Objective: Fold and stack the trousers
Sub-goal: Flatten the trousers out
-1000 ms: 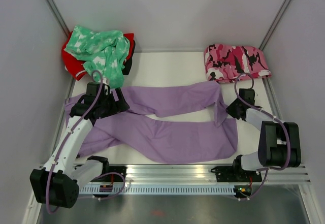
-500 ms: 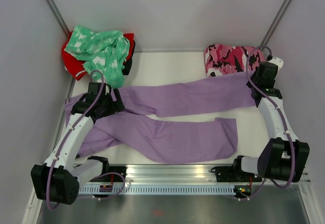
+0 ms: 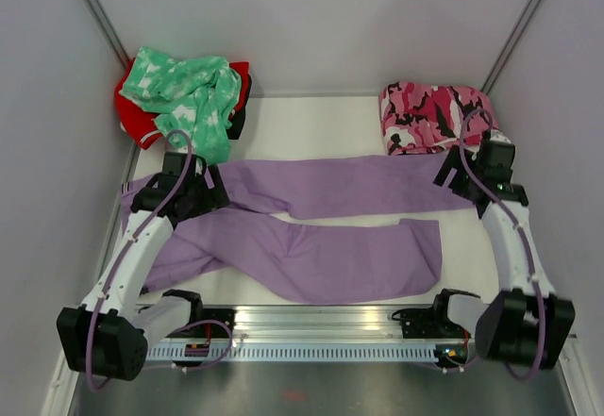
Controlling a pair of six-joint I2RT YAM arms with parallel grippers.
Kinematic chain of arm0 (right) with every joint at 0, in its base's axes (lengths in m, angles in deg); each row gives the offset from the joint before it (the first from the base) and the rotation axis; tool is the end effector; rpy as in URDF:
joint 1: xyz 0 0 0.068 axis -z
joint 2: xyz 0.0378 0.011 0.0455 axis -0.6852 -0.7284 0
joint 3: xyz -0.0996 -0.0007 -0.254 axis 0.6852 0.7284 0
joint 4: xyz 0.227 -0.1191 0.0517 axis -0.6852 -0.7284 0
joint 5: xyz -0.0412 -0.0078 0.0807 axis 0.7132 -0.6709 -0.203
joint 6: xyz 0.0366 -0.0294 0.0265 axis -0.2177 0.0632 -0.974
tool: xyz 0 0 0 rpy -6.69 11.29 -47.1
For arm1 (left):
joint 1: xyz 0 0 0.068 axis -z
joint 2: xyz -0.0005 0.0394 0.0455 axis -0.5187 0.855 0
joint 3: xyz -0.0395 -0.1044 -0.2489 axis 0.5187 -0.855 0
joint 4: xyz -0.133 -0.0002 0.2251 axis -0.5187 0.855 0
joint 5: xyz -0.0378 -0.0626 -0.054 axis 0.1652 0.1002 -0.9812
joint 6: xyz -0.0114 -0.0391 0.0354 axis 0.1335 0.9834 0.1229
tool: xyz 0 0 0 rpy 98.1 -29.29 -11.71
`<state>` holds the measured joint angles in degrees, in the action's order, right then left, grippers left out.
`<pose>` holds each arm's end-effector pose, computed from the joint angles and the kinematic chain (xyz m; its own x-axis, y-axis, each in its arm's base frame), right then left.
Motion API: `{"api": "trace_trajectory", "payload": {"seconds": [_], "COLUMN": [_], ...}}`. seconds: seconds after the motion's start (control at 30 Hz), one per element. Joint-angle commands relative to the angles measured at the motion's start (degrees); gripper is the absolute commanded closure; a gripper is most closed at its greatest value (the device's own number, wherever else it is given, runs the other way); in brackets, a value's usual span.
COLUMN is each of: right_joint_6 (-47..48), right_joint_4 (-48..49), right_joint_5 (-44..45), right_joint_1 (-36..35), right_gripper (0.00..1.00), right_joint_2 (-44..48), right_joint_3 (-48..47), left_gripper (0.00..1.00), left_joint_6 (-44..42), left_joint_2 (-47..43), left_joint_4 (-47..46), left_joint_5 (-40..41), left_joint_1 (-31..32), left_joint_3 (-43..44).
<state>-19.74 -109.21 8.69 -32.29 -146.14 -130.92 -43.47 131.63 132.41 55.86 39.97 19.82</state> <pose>0.2610 -0.0523 0.2707 -0.6194 0.3994 -0.6759 0.4086 0.8991 0.1569 0.2074 -0.0284 0.2790 -0.7538 -0.3201 -0.5739 -0.2557 0.9474 -0.1924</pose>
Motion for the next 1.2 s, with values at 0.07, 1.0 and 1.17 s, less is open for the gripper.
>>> {"api": "trace_trajectory", "payload": {"seconds": [0.07, 1.0, 1.17], "right_joint_6": [-5.1, -27.1, -26.8], "right_joint_4": [-7.8, 4.8, 6.8], "right_joint_5": [-8.9, 7.7, 5.9], "right_joint_1": [-0.5, -4.5, -4.5], "right_gripper": [0.04, 0.44, 0.74], "right_joint_2": [16.4, 0.4, -0.6], "right_joint_3": [13.0, 27.1, 28.7], "left_gripper": [0.04, 0.03, 0.03], "left_joint_6": [0.0, 0.7, 0.6], "left_joint_2": [-2.7, -5.7, -5.9], "left_joint_4": [-0.7, -5.6, -5.3], "left_joint_5": [-5.1, -11.5, -9.9], "left_joint_1": [-0.1, 0.0, 0.0], "left_joint_3": [0.1, -6.2, -6.0]}}
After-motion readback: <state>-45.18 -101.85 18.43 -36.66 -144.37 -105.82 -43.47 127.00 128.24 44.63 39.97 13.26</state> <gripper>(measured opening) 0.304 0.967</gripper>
